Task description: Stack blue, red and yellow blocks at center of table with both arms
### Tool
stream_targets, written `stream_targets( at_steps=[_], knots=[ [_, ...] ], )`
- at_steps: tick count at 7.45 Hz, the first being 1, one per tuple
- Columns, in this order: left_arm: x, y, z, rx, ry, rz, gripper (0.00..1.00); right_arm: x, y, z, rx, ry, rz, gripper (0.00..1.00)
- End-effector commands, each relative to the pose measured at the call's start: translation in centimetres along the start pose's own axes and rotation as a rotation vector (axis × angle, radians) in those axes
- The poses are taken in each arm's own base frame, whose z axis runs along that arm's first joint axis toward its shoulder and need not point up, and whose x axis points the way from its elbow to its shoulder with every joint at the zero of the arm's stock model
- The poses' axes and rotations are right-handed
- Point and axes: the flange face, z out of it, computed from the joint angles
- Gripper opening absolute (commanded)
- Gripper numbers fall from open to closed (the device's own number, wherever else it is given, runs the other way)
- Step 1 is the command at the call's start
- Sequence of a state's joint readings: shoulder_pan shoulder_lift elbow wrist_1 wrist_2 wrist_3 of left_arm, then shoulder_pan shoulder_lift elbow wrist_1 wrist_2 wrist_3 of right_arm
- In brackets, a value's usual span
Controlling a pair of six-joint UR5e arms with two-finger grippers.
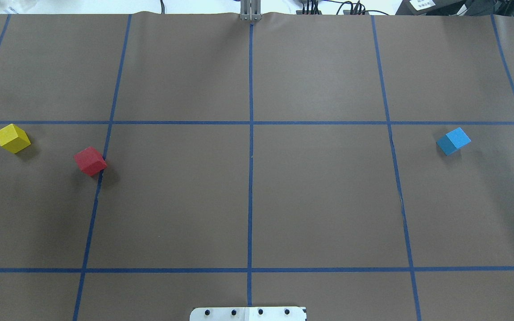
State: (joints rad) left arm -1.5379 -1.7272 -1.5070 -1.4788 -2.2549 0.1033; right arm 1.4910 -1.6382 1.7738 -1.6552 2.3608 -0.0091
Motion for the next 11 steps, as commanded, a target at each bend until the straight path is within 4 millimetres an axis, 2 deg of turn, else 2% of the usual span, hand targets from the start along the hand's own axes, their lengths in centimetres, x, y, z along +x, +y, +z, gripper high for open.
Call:
stream_targets(
  at_steps=[1,3,4,5,6,7,8,9,10,11],
  knots=[
    [0.1,0.0,0.0,0.0,0.0,0.004,1.0,-0.1,-0.1,-0.1,0.002,0.0,-0.002,1.0],
    [0.3,0.0,0.0,-0.003,0.028,-0.001,1.0,-0.2,-0.1,-0.1,0.003,-0.005,0.002,1.0],
    [0.9,-0.2,-0.7,0.011,0.03,0.009,1.0,-0.5,-0.4,-0.5,0.015,-0.004,-0.012,1.0],
    [1.9,-0.8,-1.9,0.042,0.03,0.033,1.0,-1.2,-1.2,-1.3,0.051,0.003,-0.044,1.0],
    [4.4,-1.4,-2.5,0.065,0.029,0.086,1.0,-1.8,-2.5,-1.4,0.102,0.003,-0.105,1.0],
    [4.6,-1.4,-1.4,0.042,0.032,0.082,1.0,-1.3,-3.3,0.3,0.114,-0.003,-0.124,1.0],
    [3.9,-1.6,-0.5,0.025,0.033,0.07,1.0,-1.9,-3.9,2.6,0.104,0.008,-0.161,1.0],
    [4.3,-1.9,-0.8,0.035,0.032,0.083,1.0,-3.5,-4.4,3.9,0.142,-0.003,-0.25,1.0],
    [4.2,-1.7,-0.7,0.034,0.032,0.083,1.0,-6.6,-4.9,5.7,0.163,-0.026,-0.327,1.0],
    [4.2,-1.7,-0.6,0.034,0.034,0.083,1.0,-11.1,-6.4,7.1,0.167,-0.055,-0.303,1.0]
  ],
)
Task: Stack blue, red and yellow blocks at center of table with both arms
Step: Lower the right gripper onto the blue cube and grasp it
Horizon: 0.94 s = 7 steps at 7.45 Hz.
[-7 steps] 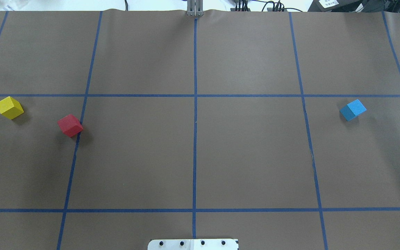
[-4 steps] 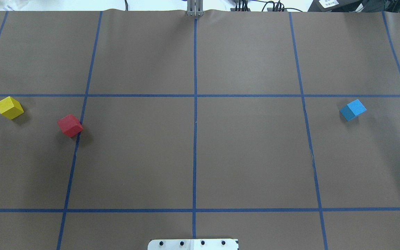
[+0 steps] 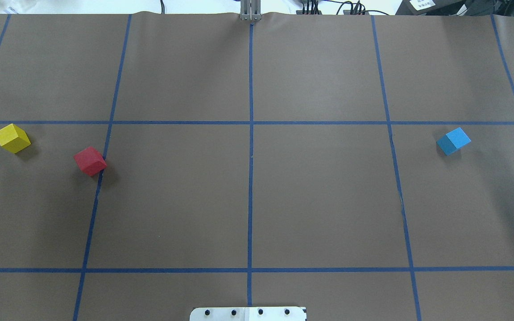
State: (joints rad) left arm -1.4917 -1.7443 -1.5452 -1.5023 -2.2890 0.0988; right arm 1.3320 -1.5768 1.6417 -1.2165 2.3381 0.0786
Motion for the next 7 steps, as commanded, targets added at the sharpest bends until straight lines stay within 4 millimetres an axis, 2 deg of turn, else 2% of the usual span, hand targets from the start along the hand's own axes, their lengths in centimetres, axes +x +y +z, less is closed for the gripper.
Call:
stream_targets(
  at_steps=[1,2,4,7],
  knots=[
    [0.0,0.1,0.0,0.001,0.001,0.003,1.0,-8.8,-4.3,4.5,0.006,-0.071,-0.018,1.0],
    [0.1,0.0,0.0,0.002,0.003,0.004,1.0,-12.1,-5.5,6.8,-0.02,-0.079,-0.06,1.0],
    [0.1,-0.1,0.0,0.006,0.002,0.007,1.0,-14.0,-5.1,9.7,-0.054,-0.053,-0.097,1.0],
    [0.1,0.1,0.0,0.007,0.005,0.008,1.0,-13.0,-5.3,12.0,-0.094,-0.045,-0.177,1.0]
  ],
)
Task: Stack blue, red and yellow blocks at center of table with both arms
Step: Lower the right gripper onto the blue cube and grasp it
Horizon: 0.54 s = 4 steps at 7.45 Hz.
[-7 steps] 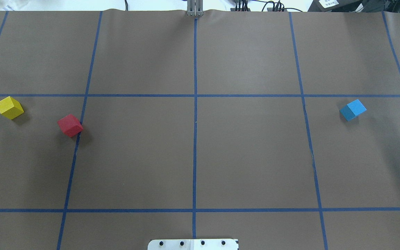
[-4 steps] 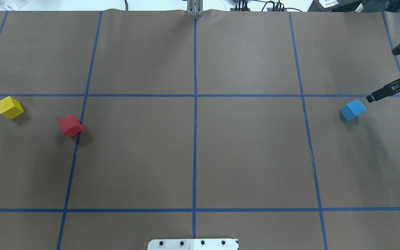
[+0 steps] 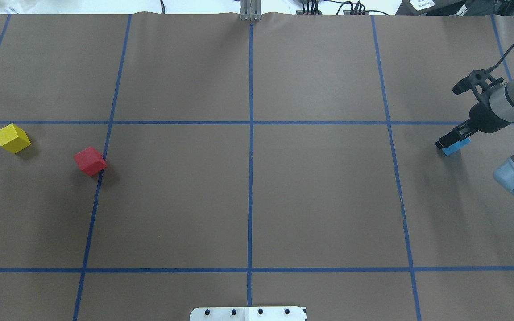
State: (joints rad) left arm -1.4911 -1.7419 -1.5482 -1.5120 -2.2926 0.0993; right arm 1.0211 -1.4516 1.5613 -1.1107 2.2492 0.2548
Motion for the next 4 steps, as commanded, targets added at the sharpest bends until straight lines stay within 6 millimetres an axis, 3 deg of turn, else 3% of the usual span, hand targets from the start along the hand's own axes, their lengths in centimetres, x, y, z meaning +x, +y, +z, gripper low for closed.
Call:
stream_targets(
  at_steps=[1,4],
  knots=[
    [0.4,0.1,0.1,0.003,0.043,-0.001,1.0,1.5,-0.1,0.8,-0.02,0.009,-0.051,1.0],
    [0.6,0.2,0.2,0.004,0.082,-0.003,1.0,2.5,-3.4,-2.6,-0.023,-0.02,-0.017,1.0]
  ],
)
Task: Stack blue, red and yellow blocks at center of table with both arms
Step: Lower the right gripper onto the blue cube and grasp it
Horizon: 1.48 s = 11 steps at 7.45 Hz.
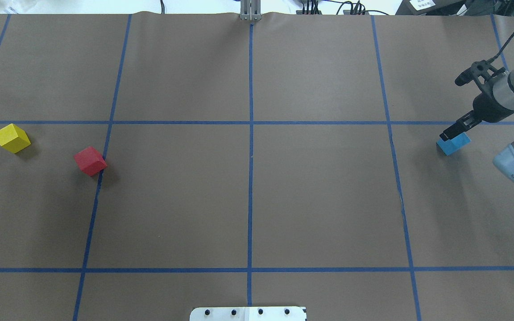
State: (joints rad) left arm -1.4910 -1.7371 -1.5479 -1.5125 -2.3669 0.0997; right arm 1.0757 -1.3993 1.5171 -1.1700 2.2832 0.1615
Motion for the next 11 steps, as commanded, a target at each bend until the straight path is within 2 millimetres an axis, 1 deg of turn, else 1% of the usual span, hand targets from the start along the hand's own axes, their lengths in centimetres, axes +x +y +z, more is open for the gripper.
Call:
stream_targets(
  at_steps=[1,2,3,4,6,9,10,11],
  knots=[
    [0.1,0.0,-0.1,0.004,0.007,0.002,1.0,0.6,-1.3,-1.3,-0.014,-0.011,-0.012,1.0],
    [0.1,0.0,-0.1,0.004,0.007,0.002,1.0,0.9,-1.1,-0.9,-0.021,0.0,-0.009,1.0],
    [0.2,0.0,-0.1,0.006,0.007,0.003,1.0,1.6,-0.7,-0.1,-0.037,0.016,0.005,1.0],
    [0.2,0.0,-0.1,0.006,0.009,0.003,1.0,1.8,-0.1,1.1,-0.058,0.038,0.007,1.0],
    [0.2,0.0,-0.1,0.006,0.009,0.003,1.0,0.9,0.5,3.3,-0.094,0.043,0.004,1.0],
    [0.2,0.0,-0.1,0.006,0.01,0.003,1.0,0.8,0.5,3.4,-0.098,0.032,0.008,1.0],
    [0.3,-0.1,-0.2,0.008,0.01,0.007,1.0,0.9,0.5,3.5,-0.111,0.035,0.019,0.9],
    [0.4,-0.1,-0.3,0.009,0.01,0.007,1.0,0.9,0.5,3.5,-0.112,0.033,0.02,0.22]
  ],
)
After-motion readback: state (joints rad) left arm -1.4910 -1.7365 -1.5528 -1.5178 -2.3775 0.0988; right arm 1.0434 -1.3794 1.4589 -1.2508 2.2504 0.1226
